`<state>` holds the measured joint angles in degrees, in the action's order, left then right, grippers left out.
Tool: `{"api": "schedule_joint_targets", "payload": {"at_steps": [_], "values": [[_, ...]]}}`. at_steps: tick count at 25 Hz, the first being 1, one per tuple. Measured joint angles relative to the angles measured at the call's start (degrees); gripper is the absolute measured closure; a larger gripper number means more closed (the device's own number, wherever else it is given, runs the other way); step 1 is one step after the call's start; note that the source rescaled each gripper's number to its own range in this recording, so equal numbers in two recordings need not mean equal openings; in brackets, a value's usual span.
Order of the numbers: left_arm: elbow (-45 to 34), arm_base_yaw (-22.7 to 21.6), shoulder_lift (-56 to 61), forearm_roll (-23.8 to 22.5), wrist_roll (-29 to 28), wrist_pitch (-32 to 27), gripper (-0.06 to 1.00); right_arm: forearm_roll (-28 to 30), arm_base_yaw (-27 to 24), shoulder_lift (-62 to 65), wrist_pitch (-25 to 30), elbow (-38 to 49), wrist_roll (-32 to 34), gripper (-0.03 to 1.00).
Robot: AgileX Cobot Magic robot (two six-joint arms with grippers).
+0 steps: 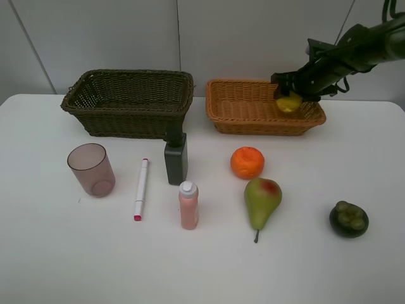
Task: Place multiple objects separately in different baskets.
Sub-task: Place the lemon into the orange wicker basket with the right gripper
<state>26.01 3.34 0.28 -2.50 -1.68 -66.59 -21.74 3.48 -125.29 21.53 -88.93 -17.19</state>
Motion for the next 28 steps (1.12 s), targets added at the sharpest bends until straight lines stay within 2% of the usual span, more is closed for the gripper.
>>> {"api": "schedule_joint_targets", "payload": {"at_steps": [5, 14, 15, 16, 18, 20, 23, 28], "values": [[0.0, 0.0, 0.0, 0.0, 0.0, 0.0, -0.06, 0.1, 0.0, -1.07, -1.95, -0.06, -0.02, 0.96], [0.0, 0.0, 0.0, 0.0, 0.0, 0.0, -0.06, 0.1, 0.0, -1.26, -1.63, -0.06, -0.02, 0.95], [0.0, 0.0, 0.0, 0.0, 0.0, 0.0, -0.06, 0.1, 0.0, -1.26, -1.63, -0.06, -0.02, 0.87], [0.0, 0.0, 0.0, 0.0, 0.0, 0.0, -0.06, 0.1, 0.0, -1.26, -1.57, -0.06, -0.02, 0.73], [0.0, 0.0, 0.0, 0.0, 0.0, 0.0, -0.06, 0.1, 0.0, -1.26, -1.43, -0.1, -0.02, 0.31], [0.0, 0.0, 0.0, 0.0, 0.0, 0.0, -0.06, 0.1, 0.0, -1.26, -1.26, -0.1, -0.02, 0.1], [0.0, 0.0, 0.0, 0.0, 0.0, 0.0, -0.06, 0.1, 0.0, -1.12, -0.1, -0.16, -0.02, 0.01], [0.0, 0.0, 0.0, 0.0, 0.0, 0.0, -0.06, 0.16, 0.0, 1.09, 1.73, -0.16, 0.03, -0.01]]}}
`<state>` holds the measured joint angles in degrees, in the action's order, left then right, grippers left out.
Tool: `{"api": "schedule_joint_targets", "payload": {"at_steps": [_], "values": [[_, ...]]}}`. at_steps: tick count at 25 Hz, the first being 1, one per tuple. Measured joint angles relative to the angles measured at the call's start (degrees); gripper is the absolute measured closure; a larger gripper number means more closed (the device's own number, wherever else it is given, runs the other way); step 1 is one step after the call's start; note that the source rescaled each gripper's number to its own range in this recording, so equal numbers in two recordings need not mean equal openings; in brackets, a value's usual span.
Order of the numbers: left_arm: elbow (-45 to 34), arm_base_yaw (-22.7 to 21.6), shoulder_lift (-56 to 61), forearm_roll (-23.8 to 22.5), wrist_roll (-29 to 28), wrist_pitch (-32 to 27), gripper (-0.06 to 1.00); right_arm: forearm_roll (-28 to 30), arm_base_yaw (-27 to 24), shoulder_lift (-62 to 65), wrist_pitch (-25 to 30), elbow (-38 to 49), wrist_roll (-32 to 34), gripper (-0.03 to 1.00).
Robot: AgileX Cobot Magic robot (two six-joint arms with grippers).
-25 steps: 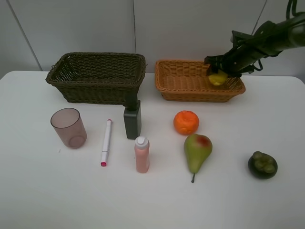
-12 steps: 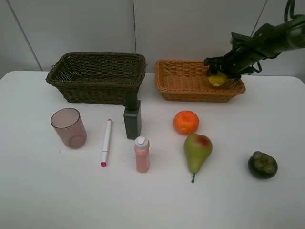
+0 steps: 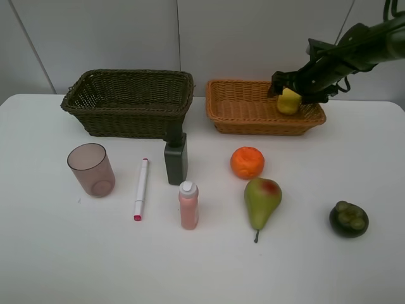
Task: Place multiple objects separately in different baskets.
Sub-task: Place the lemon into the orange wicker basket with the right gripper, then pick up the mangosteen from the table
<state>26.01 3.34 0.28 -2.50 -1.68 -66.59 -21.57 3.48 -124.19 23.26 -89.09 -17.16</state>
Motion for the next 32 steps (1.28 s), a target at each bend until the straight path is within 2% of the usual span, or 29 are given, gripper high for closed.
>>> {"api": "schedule_joint_targets", "payload": {"at_steps": [8, 18, 27, 30, 32], "values": [[0.0, 0.0, 0.0, 0.0, 0.0, 0.0, -0.06, 3.72, 0.0, 7.67, 8.07, 0.0, 0.0, -0.03], [0.0, 0.0, 0.0, 0.0, 0.0, 0.0, -0.06, 16.04, 0.0, 19.62, 26.95, 0.0, -0.11, -0.03], [0.0, 0.0, 0.0, 0.0, 0.0, 0.0, -0.06, 16.55, 0.0, 26.91, 41.55, 0.25, -4.68, -0.03], [0.0, 0.0, 0.0, 0.0, 0.0, 0.0, -0.06, 16.6, 0.0, 29.66, 43.1, 4.59, -7.76, -0.03], [0.0, 0.0, 0.0, 0.0, 0.0, 0.0, -0.06, 17.09, 0.0, 31.94, 42.24, 9.77, -10.19, -0.03]]}}
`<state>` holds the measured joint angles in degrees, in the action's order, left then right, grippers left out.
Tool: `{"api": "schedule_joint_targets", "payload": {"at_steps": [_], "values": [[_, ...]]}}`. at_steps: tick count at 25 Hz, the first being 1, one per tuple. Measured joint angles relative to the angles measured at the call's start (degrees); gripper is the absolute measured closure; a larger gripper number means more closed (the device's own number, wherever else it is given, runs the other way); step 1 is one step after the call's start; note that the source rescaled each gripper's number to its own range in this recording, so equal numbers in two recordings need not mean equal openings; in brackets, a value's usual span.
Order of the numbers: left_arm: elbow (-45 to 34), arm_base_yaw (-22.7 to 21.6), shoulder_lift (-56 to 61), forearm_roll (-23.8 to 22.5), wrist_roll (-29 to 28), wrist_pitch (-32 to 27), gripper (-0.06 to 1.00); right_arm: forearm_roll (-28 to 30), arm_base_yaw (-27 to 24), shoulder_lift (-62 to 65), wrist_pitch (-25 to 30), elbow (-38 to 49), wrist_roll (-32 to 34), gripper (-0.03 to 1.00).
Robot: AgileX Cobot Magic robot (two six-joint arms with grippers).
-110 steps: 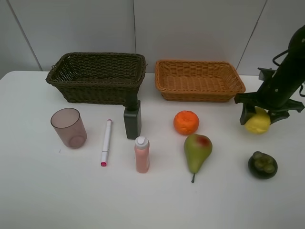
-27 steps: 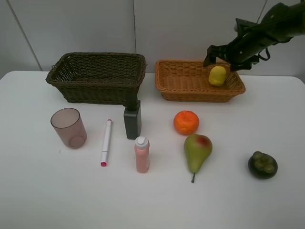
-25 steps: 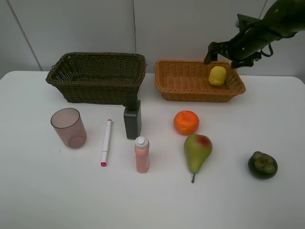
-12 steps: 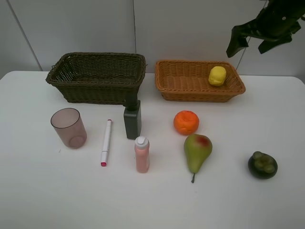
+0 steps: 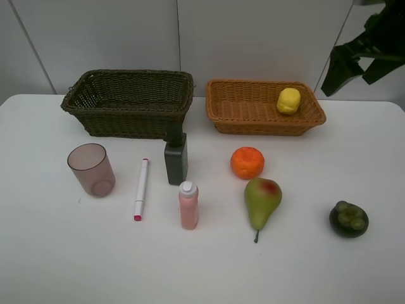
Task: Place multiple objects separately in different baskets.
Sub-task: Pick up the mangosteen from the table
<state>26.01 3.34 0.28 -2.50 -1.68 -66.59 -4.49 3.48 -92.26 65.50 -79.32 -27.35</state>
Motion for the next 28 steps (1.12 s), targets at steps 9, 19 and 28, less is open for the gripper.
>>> {"api": "schedule_joint_targets", "payload": {"at_steps": [9, 19, 28], "values": [[0.0, 0.0, 0.0, 0.0, 0.0, 0.0, -0.06, 0.8, 0.0, 12.05, -13.82, 25.94, -4.34, -0.03], [0.0, 0.0, 0.0, 0.0, 0.0, 0.0, -0.06, 3.66, 0.0, 13.35, -20.76, 37.21, 2.52, -0.03], [0.0, 0.0, 0.0, 0.0, 0.0, 0.0, -0.06, 5.21, 0.0, 13.35, -21.73, 38.83, 18.2, -0.03]]}}
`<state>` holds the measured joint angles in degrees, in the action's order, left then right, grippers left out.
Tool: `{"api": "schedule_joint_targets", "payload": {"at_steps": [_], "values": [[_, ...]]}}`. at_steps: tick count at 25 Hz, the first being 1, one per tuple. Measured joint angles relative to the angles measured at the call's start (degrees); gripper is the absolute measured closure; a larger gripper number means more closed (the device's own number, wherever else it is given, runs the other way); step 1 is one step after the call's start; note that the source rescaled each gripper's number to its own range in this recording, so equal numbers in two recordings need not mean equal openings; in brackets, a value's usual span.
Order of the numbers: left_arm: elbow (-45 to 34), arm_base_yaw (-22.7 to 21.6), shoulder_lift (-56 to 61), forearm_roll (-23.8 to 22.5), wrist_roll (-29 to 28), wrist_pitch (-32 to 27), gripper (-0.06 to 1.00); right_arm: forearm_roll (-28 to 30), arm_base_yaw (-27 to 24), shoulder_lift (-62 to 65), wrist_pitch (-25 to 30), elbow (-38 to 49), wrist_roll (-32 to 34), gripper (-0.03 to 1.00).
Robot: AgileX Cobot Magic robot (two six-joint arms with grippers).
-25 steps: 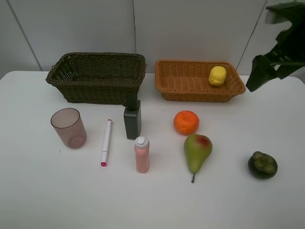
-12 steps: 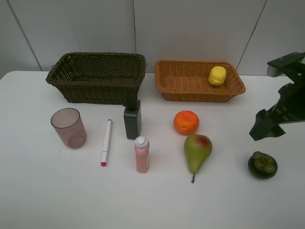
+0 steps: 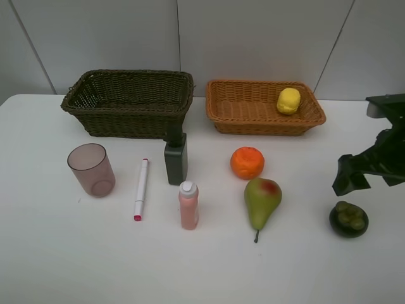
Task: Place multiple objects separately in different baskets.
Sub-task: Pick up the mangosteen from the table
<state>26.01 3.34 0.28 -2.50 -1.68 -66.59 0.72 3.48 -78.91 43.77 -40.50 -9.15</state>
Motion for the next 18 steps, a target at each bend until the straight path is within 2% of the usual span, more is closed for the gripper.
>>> {"api": "schedule_joint_targets", "payload": {"at_steps": [7, 18], "values": [[0.0, 0.0, 0.0, 0.0, 0.0, 0.0, -0.06, 0.0, 0.0, 0.0, 0.05, 0.0, 7.25, -0.03], [0.0, 0.0, 0.0, 0.0, 0.0, 0.0, -0.06, 0.9, 0.0, 0.06, -1.27, 5.38, 10.59, -0.03]]}}
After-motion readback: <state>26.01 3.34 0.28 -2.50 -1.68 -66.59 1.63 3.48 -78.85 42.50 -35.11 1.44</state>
